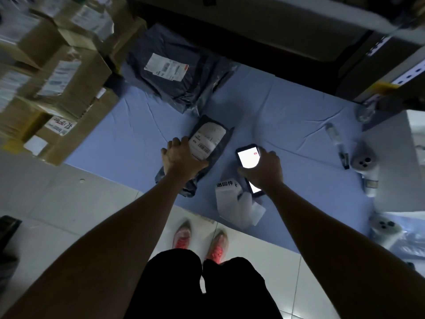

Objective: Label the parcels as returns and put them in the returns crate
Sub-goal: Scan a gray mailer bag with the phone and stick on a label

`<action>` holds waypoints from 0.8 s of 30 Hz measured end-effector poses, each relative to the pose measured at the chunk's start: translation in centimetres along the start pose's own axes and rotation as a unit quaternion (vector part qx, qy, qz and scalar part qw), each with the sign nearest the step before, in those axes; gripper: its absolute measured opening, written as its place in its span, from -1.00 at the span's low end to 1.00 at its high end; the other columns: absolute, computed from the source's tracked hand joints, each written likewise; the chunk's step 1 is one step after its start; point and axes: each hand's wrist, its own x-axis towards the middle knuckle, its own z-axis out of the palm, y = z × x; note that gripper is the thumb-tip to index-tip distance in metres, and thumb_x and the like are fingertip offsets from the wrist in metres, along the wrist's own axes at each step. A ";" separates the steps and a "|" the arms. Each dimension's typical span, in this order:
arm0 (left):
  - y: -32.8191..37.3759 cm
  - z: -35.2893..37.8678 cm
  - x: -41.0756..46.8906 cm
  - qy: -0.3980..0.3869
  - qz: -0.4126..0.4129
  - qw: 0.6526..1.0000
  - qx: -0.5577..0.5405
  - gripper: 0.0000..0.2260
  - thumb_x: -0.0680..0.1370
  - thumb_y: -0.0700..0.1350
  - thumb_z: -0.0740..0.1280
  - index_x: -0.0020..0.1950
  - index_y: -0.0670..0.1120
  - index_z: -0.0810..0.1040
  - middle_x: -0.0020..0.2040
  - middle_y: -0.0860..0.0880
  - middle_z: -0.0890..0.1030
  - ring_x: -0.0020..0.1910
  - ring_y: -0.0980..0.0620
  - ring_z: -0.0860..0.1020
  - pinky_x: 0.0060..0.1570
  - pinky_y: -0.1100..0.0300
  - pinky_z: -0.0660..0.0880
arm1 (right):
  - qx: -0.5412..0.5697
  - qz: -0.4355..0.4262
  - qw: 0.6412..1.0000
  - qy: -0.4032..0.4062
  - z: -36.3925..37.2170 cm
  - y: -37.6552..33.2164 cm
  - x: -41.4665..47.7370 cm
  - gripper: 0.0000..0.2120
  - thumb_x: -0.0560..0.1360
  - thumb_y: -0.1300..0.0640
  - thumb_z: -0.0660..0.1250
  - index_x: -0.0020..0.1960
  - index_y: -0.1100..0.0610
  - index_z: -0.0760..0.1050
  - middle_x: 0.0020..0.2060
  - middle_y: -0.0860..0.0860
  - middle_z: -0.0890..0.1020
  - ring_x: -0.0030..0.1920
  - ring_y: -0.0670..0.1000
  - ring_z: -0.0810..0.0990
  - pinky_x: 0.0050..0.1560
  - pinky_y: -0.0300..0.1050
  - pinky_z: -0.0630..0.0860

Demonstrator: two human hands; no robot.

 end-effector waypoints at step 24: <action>-4.2 -2.3 0.6 0.072 0.107 0.990 -0.059 -0.44 0.22 0.00 0.58 0.11 -0.22 0.53 -0.02 -0.22 0.50 -0.03 -0.23 0.49 -0.14 0.01 0.42 | -0.110 -0.092 0.988 -0.061 -3.3 -4.0 -6.5 -0.07 0.26 -0.11 0.61 0.52 -0.05 0.25 0.25 0.07 0.36 0.31 0.12 0.25 0.28 0.08 0.38</action>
